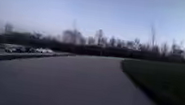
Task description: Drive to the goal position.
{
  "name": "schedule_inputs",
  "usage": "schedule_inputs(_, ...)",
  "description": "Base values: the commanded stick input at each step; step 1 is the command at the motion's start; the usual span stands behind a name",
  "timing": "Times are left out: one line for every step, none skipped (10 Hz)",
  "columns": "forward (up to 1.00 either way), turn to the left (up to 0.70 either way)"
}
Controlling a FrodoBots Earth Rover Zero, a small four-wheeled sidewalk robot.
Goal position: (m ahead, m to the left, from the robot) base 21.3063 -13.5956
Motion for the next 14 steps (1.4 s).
schedule_inputs(1.0, 0.01)
schedule_inputs(1.0, 0.01)
schedule_inputs(1.0, 0.01)
schedule_inputs(1.0, 0.01)
schedule_inputs(1.0, 0.01)
schedule_inputs(1.0, 0.01)
schedule_inputs(1.0, 0.01)
schedule_inputs(1.0, 0.01)
schedule_inputs(1.0, 0.01)
schedule_inputs(1.0, 0.01)
schedule_inputs(1.0, 0.01)
schedule_inputs(1.0, 0.01)
schedule_inputs(1.0, 0.01)
schedule_inputs(1.0, 0.01)
